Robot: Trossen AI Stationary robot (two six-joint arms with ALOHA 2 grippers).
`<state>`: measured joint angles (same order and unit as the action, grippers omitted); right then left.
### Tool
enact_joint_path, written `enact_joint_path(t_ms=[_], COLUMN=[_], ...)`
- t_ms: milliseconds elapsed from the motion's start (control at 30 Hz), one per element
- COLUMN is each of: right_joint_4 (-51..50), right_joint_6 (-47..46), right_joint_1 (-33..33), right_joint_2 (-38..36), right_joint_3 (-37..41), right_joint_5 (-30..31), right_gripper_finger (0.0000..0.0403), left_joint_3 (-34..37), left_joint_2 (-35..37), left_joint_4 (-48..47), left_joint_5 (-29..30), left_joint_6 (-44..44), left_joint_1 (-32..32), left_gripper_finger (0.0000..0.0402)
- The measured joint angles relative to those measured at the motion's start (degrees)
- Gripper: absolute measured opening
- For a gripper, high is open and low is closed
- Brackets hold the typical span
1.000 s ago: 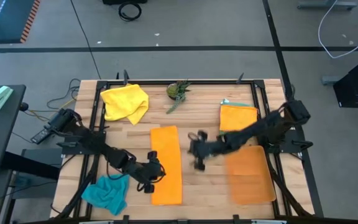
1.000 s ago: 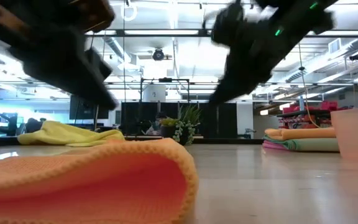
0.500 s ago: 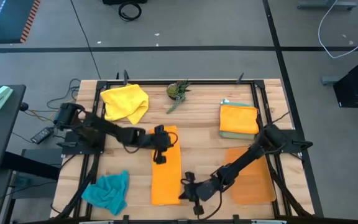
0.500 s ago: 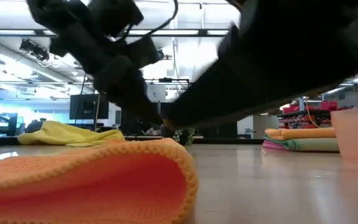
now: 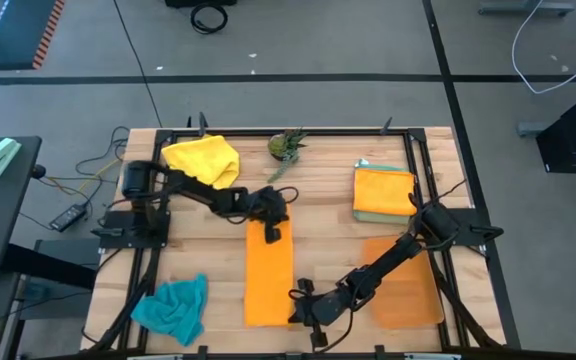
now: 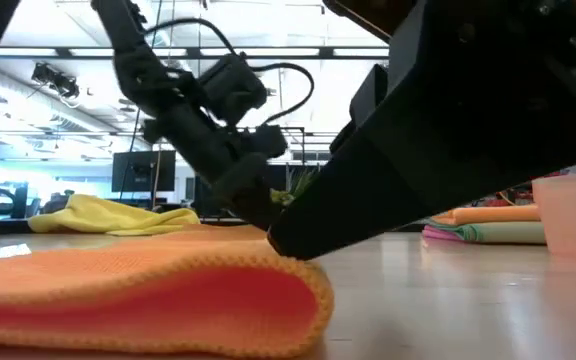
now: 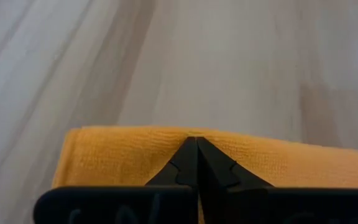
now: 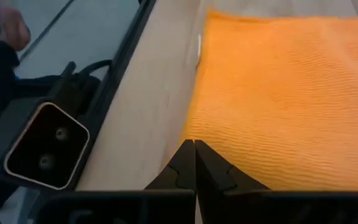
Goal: Fold microfiber towels
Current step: Fold the orange microfiber towel
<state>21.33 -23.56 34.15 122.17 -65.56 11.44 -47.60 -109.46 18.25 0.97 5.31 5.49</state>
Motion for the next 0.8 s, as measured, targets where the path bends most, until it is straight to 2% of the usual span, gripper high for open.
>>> enact_joint_path(t_ms=[100, 300, 500, 633, 800], right_joint_4=[-1.63, -5.74, -7.35, -14.19, -18.72], right_joint_6=[-0.98, -3.31, -1.99, 1.58, 6.30], right_joint_1=[-0.04, -0.03, -0.07, 0.14, 0.17], right_joint_2=[0.00, -0.08, -0.61, -4.66, -11.33], right_joint_3=[0.20, 0.13, 0.07, 0.26, 0.20], right_joint_5=[-0.90, -1.40, -1.34, -1.58, -0.95], right_gripper_finger=[0.0003, 0.0003, 0.0003, 0.0003, 0.0005], left_joint_3=[-1.96, -5.94, -8.91, -11.30, -14.87], left_joint_2=[-1.33, -1.41, -1.43, 0.76, 7.56], left_joint_4=[-0.78, -8.54, -13.67, -18.90, -27.85], left_joint_5=[-0.09, 0.36, -0.01, -1.78, -5.60], left_joint_6=[-0.76, -1.74, -4.24, -6.27, -10.33], left_joint_1=[0.75, 3.15, 3.63, 3.69, 2.66], left_gripper_finger=[0.0004, 0.0005, 0.0008, 0.0017, 0.0016])
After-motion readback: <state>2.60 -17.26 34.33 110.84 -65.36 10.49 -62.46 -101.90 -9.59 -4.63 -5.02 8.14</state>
